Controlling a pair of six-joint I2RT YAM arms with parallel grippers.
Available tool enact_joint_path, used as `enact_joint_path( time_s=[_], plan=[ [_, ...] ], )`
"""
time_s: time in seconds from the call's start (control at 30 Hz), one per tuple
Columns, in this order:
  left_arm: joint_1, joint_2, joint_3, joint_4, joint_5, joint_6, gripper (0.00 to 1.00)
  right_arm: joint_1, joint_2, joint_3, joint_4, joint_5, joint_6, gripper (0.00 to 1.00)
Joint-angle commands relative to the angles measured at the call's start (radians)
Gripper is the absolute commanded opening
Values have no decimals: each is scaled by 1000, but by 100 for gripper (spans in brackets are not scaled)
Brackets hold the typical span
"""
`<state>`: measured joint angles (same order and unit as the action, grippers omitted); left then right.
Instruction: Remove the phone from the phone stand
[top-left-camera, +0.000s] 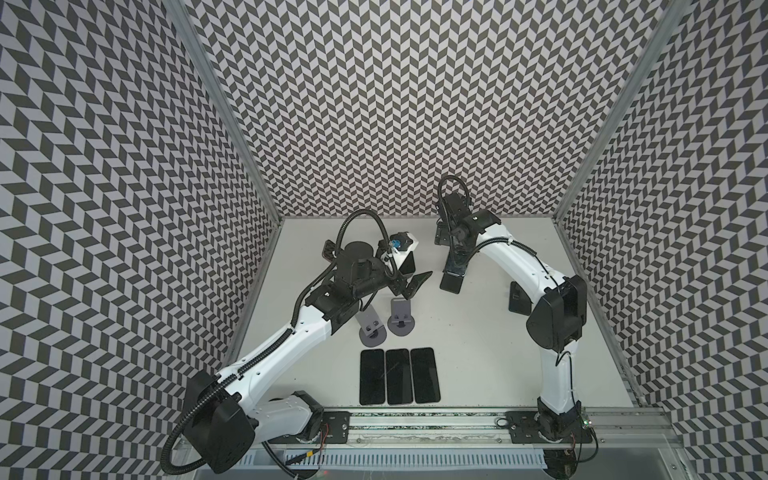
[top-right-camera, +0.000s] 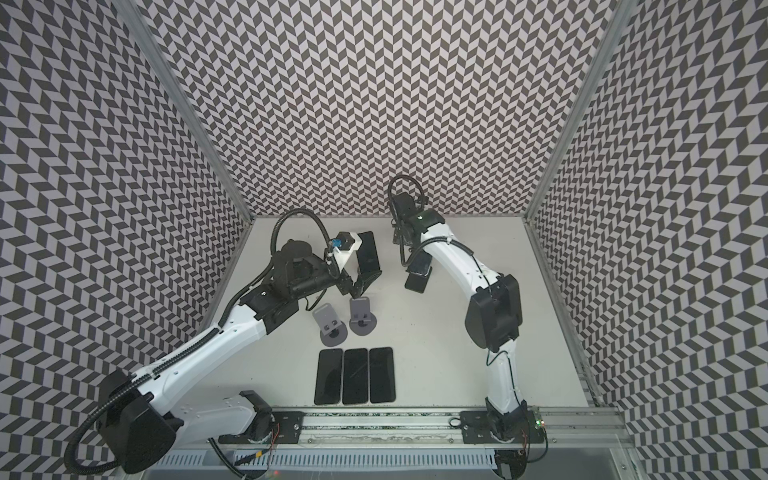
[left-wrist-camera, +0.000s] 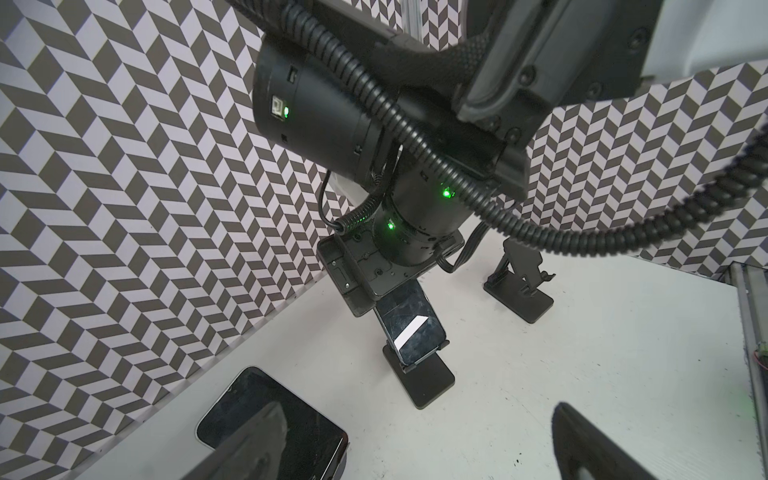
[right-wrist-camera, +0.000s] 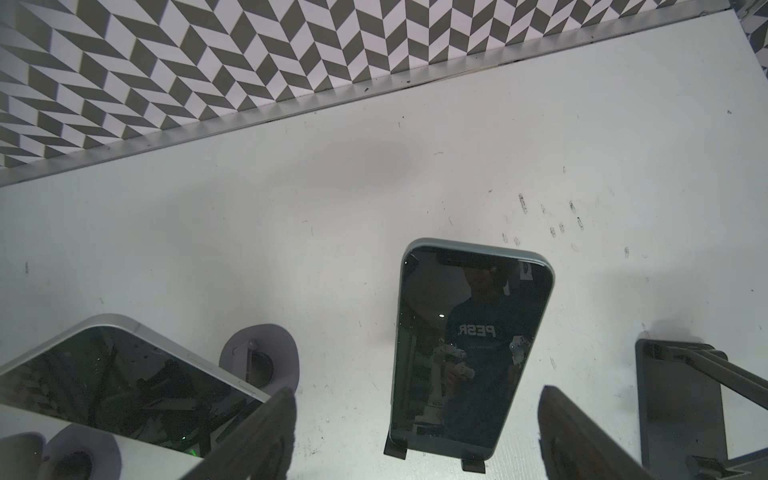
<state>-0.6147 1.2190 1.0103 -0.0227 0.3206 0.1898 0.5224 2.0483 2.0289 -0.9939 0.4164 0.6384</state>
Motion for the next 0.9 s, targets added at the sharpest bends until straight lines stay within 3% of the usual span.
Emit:
enact_joint_path(
  time_s=[0.0, 0.87],
  plan=[
    [4, -16, -12, 28, 30, 23, 100, -10, 15, 28, -9, 16, 22, 89],
    [27, 20, -44, 70, 68, 24, 100, -54, 82, 46, -10, 62, 26, 93]
  ],
)
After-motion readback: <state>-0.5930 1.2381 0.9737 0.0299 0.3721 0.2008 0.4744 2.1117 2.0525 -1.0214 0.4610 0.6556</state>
